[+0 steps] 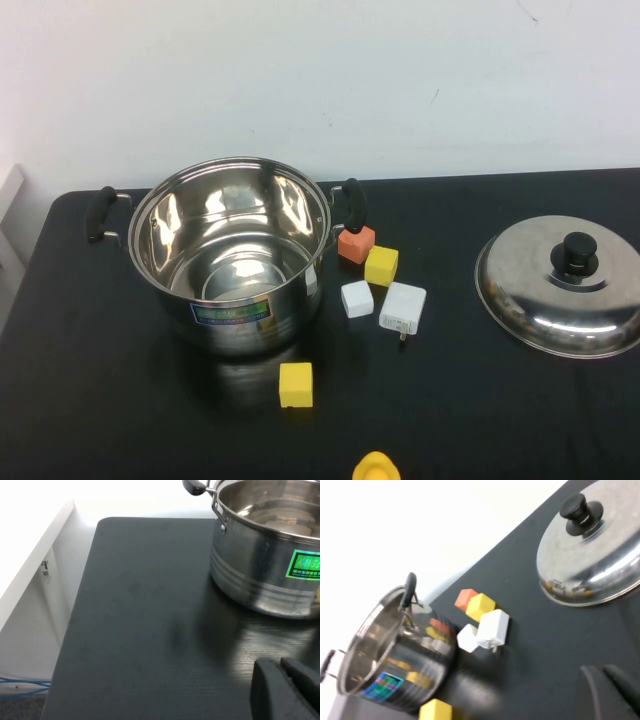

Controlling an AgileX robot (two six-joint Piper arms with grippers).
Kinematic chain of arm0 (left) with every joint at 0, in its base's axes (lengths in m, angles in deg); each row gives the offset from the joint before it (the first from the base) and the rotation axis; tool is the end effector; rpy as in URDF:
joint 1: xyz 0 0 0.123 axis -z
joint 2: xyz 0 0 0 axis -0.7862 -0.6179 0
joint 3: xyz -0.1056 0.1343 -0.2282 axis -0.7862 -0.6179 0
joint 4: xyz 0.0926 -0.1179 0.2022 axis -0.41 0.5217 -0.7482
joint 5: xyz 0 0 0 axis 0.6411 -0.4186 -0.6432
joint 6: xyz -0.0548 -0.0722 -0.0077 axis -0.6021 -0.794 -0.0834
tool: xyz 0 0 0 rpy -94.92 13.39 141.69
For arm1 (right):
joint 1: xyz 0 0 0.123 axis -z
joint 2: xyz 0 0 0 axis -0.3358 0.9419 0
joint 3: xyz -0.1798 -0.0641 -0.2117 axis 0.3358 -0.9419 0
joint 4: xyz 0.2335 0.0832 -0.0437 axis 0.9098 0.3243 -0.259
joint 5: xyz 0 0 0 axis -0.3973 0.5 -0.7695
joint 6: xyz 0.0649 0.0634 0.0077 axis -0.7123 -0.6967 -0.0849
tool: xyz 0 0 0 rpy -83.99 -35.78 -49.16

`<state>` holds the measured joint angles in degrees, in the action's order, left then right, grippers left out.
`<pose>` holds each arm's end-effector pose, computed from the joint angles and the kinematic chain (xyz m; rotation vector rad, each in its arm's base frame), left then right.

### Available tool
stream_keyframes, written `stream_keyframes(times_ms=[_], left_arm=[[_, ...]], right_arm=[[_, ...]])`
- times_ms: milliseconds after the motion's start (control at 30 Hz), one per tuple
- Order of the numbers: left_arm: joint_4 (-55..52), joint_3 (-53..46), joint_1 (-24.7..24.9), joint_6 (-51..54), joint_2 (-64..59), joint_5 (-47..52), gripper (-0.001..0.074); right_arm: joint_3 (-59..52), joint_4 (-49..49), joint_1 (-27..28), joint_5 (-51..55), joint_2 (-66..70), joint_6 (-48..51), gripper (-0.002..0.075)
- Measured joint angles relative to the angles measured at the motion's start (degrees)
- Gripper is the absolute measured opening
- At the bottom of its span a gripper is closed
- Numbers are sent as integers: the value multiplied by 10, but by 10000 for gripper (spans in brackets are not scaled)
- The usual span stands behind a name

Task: Cover the pot

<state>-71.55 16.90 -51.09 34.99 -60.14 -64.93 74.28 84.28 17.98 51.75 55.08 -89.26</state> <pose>0.0530 -0.0029 0.1803 -0.0563 1.8118 -0.0978 0.0523 0.0179 0.1780 0.5415 1.7771 0.7218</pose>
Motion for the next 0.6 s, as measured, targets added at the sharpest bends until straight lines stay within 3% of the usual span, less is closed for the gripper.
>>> stream_keyframes(times_ms=[333,600], left_arm=[[0,0,0,0,0,0,-2],[0,0,0,0,0,0,-2]], right_arm=[[0,3,0,-8,0,134,-2],[128,38,0,24,17,423,-2]])
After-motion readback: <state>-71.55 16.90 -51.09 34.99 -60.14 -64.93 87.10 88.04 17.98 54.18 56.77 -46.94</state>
